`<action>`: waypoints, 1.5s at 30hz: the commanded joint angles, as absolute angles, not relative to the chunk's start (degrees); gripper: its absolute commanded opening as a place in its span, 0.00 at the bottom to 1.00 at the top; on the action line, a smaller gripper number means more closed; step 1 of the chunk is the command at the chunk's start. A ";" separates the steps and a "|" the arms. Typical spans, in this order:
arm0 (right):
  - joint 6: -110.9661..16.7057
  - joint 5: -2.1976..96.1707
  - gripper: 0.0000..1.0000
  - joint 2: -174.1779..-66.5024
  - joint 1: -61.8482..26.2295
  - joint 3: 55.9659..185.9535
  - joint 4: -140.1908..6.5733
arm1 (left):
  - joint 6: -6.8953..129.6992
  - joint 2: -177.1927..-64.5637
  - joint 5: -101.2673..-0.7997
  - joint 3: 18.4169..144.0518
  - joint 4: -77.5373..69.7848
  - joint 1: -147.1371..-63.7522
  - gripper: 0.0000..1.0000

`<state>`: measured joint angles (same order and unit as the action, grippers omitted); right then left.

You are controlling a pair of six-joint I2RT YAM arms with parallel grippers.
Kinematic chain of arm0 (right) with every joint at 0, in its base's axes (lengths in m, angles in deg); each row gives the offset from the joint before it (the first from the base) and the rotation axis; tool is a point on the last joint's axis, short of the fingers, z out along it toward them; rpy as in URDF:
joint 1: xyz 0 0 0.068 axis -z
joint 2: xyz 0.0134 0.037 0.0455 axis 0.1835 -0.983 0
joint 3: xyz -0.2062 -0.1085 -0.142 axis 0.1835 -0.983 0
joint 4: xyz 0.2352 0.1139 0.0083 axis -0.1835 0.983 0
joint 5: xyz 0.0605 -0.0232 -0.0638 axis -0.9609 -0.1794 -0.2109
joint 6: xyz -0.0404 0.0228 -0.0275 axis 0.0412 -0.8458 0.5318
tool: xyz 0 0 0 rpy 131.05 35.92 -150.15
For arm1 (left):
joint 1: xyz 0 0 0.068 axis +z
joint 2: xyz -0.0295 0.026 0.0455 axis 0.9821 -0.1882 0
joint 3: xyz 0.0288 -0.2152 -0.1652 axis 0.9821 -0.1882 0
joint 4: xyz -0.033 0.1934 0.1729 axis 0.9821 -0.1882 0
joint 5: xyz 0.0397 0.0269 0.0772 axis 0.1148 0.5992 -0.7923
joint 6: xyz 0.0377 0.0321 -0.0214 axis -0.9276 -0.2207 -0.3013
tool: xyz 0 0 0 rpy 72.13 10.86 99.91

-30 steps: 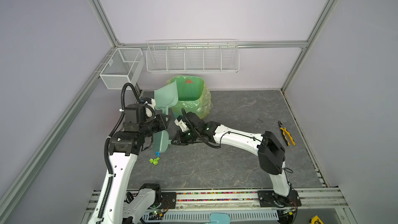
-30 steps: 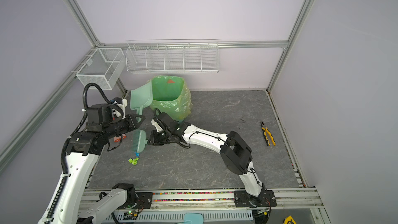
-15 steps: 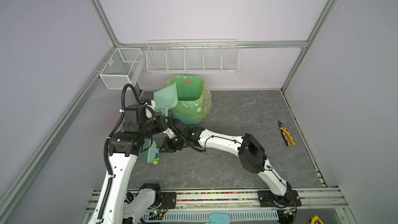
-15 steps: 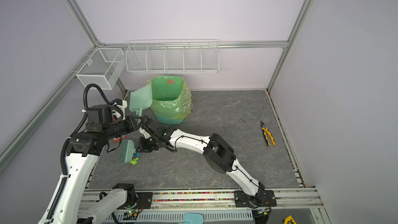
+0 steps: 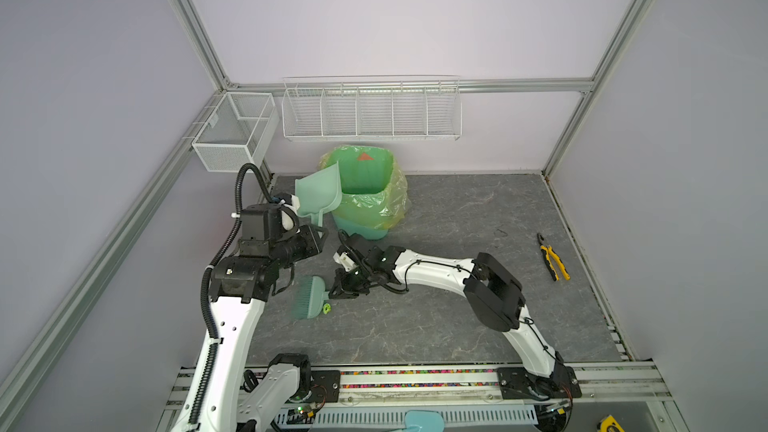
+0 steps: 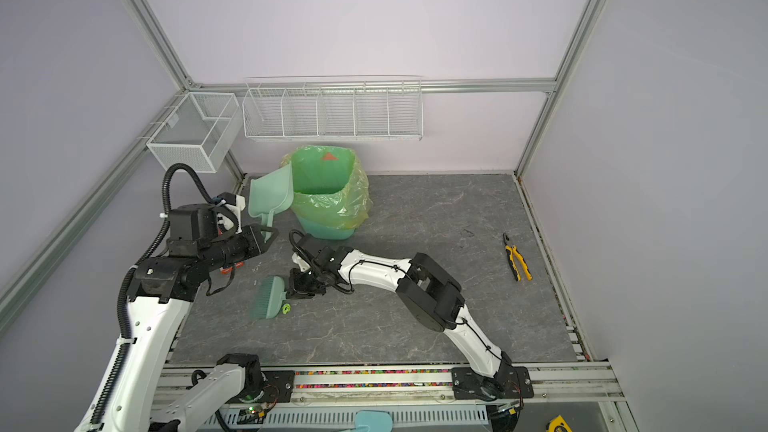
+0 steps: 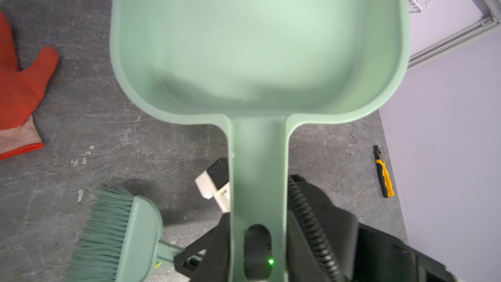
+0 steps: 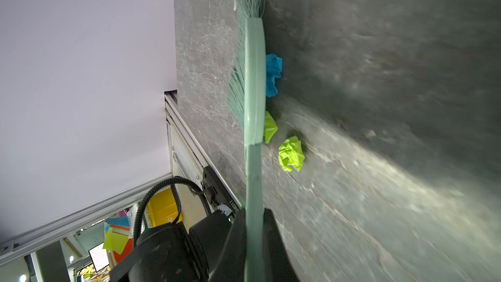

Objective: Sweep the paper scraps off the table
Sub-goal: 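Lower the empty dustpan from the bin with left gripper while right brings brush toward scraps, then sweep the blue and lime scraps toward the dustpan with the right-held brush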

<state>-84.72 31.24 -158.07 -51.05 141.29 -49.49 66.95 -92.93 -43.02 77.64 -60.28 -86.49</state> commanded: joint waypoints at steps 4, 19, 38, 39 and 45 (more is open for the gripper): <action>-84.80 37.84 0.07 -149.13 -48.06 126.43 -45.47 | 64.88 -91.48 -44.53 76.41 -62.77 -87.52 0.00; -78.58 48.64 0.07 -127.66 -40.76 105.05 -33.53 | 67.51 -93.66 -57.01 79.44 -63.32 -105.05 0.00; -74.01 44.63 0.07 -110.42 -28.73 104.16 -27.00 | 65.83 -94.39 -66.54 80.52 -70.52 -125.51 0.00; -73.92 44.31 0.07 -110.17 -28.43 104.87 -26.81 | 66.19 -94.13 -66.32 79.82 -70.75 -125.48 0.00; -73.79 43.74 0.07 -109.93 -27.03 106.61 -26.84 | 67.84 -92.44 -65.51 76.46 -71.72 -125.69 0.00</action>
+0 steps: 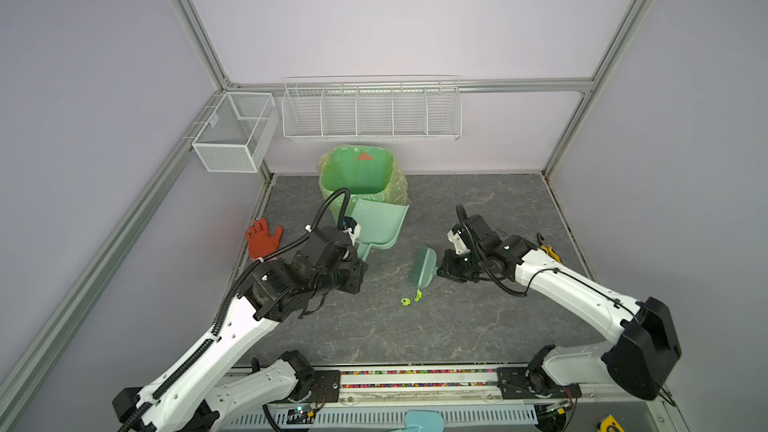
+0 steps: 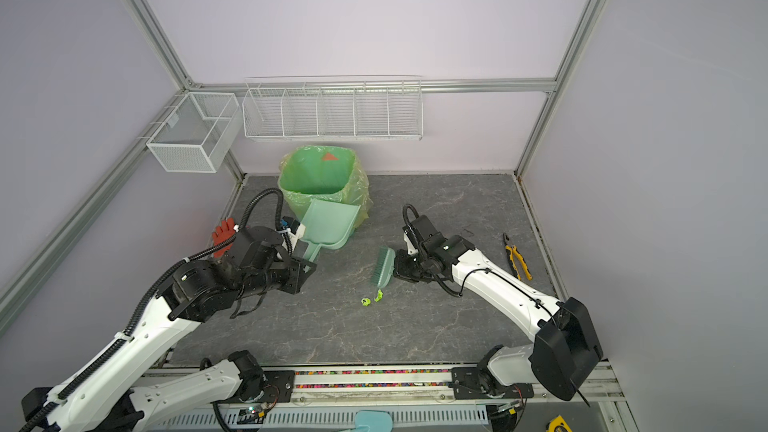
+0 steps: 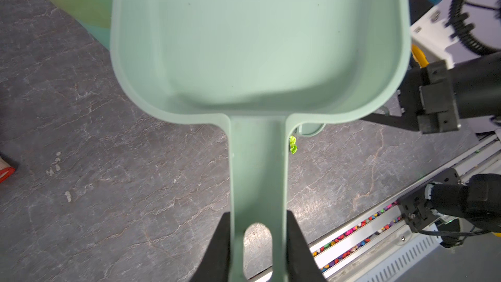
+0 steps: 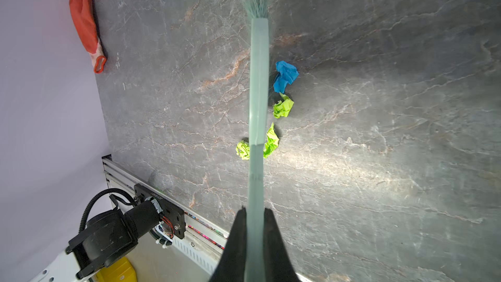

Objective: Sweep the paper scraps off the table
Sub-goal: 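Sweep the blue and lime scraps toward the dustpan with the right-held brush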

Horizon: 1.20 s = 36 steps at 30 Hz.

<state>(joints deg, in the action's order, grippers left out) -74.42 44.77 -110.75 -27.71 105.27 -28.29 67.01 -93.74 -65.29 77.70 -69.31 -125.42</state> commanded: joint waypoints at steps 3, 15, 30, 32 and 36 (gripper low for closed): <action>-73.46 43.45 0.07 -109.72 -26.59 106.89 -26.67 | 68.68 -92.10 -64.09 74.75 -71.94 -126.16 0.00; -68.78 38.25 0.07 -111.27 -33.34 110.94 -26.77 | 70.97 -90.24 -65.23 73.61 -73.04 -126.78 0.00; -67.75 45.68 0.07 -114.02 -40.29 107.11 -17.94 | 68.91 -90.68 -64.68 72.19 -71.11 -126.73 0.00; -66.70 48.23 0.07 -113.57 -39.69 107.62 -14.52 | 68.91 -90.90 -64.36 71.99 -70.45 -126.76 0.00; -64.08 51.62 0.07 -111.90 -36.94 107.98 -8.60 | 68.54 -91.71 -64.14 71.46 -69.19 -126.86 0.00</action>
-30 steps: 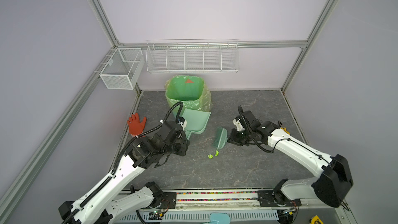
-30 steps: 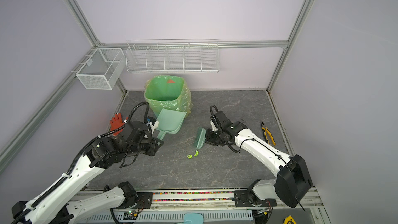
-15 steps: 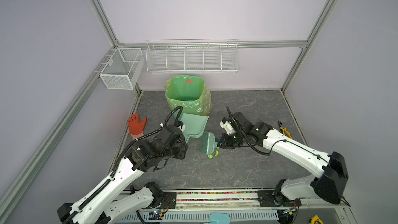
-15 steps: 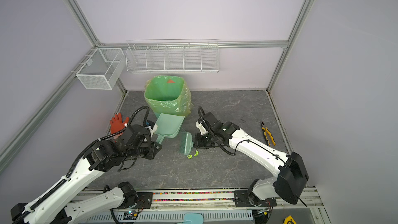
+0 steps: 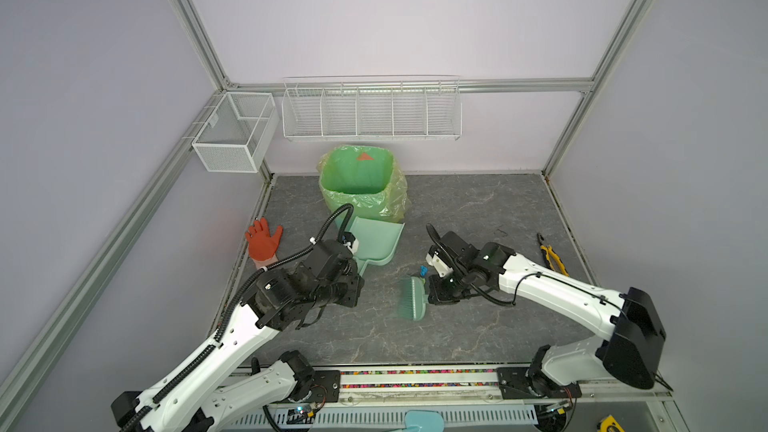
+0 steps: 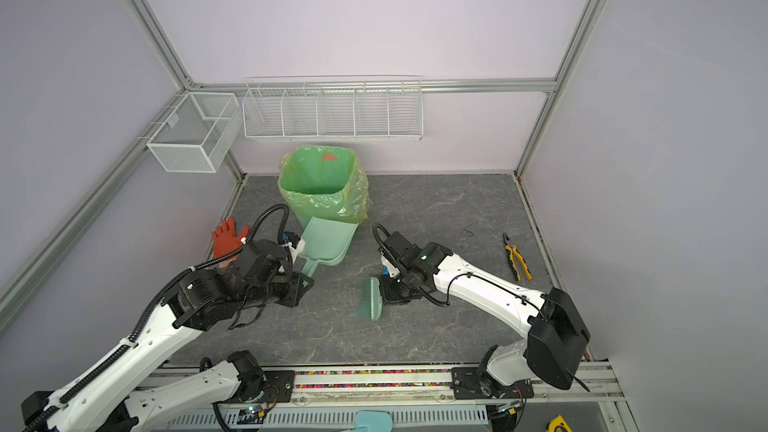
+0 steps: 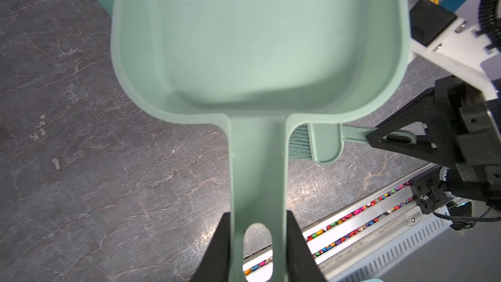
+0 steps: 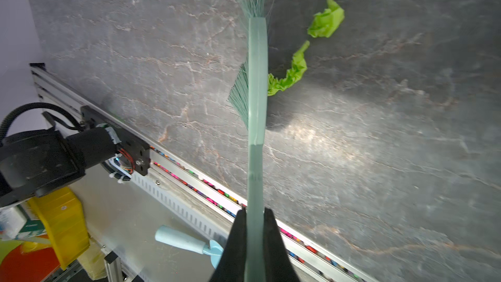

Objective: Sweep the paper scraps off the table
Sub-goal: 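Sweep the blue and lime scraps toward the dustpan with the right-held brush, then set the dustpan down beside the scraps with left gripper while right lifts brush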

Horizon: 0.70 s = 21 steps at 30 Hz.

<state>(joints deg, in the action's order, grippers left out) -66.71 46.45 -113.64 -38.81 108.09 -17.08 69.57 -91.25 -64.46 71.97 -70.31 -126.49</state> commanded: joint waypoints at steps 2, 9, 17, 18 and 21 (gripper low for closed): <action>-62.57 51.99 0.07 -110.92 -34.61 107.95 -7.50 | 68.55 -92.21 -64.23 70.96 -68.51 -127.14 0.00; -58.31 49.67 0.07 -108.47 -28.76 111.24 -8.39 | 69.21 -94.49 -64.52 70.04 -66.48 -130.31 0.00; -57.16 46.45 0.07 -109.17 -24.53 115.99 -9.58 | 69.94 -98.01 -65.29 69.08 -66.44 -133.21 0.00; -57.04 46.73 0.07 -109.48 -23.98 116.52 -9.28 | 69.90 -98.17 -65.00 68.64 -66.37 -133.21 0.00; -57.07 47.79 0.07 -110.50 -22.51 117.53 -8.63 | 69.86 -97.43 -63.96 67.24 -65.20 -133.30 0.00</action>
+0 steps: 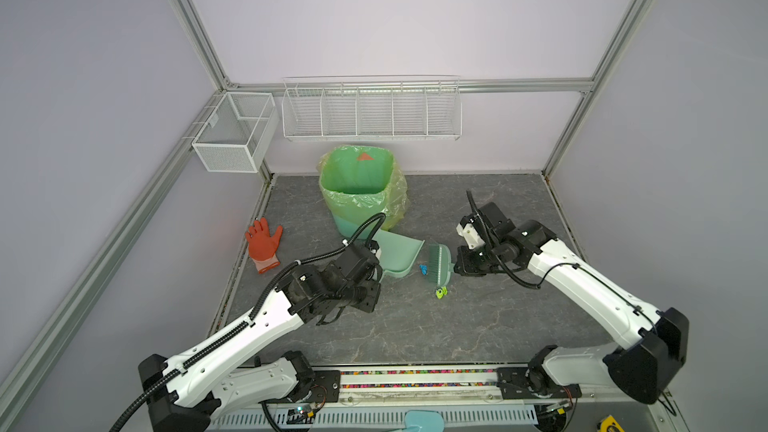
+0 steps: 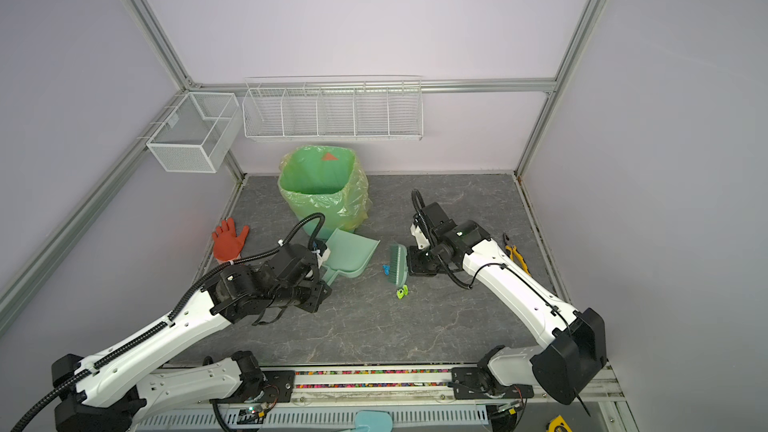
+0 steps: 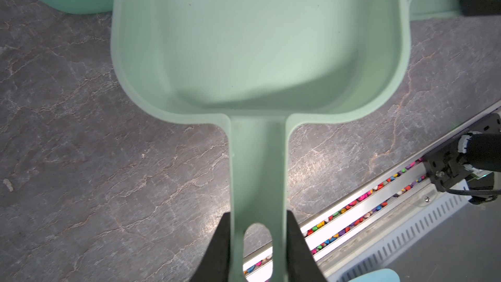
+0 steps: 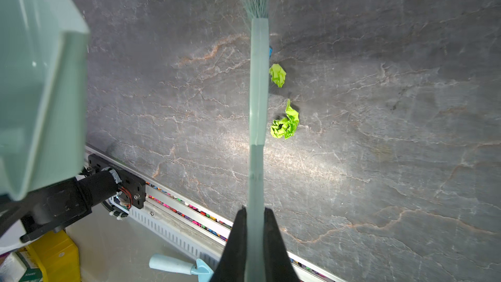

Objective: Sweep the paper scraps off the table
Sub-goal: 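Set the dustpan down beside the scraps with left gripper while right lifts brush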

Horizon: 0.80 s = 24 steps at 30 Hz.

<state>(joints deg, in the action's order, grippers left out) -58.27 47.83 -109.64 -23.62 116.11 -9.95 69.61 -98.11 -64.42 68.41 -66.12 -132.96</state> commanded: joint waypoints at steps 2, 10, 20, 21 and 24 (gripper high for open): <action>-57.93 46.69 0.07 -111.27 -21.91 117.66 -9.92 | 69.79 -96.63 -63.83 66.44 -64.67 -133.30 0.00; -63.35 43.74 0.07 -116.16 -21.95 118.69 -19.68 | 69.31 -96.51 -63.99 63.93 -64.37 -133.47 0.00; -66.91 44.72 0.07 -120.93 -21.94 118.54 -25.50 | 71.47 -100.33 -64.83 63.10 -63.03 -134.42 0.00; -66.80 45.44 0.07 -121.13 -21.95 118.52 -24.66 | 71.83 -100.81 -64.86 62.70 -62.38 -134.61 0.00; -66.41 47.00 0.07 -120.32 -21.81 117.53 -22.53 | 72.64 -101.69 -64.56 61.57 -60.29 -134.90 0.00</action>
<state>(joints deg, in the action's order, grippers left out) -65.68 45.51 -121.09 -21.92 117.49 -23.52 71.21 -101.28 -64.15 62.51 -62.53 -134.53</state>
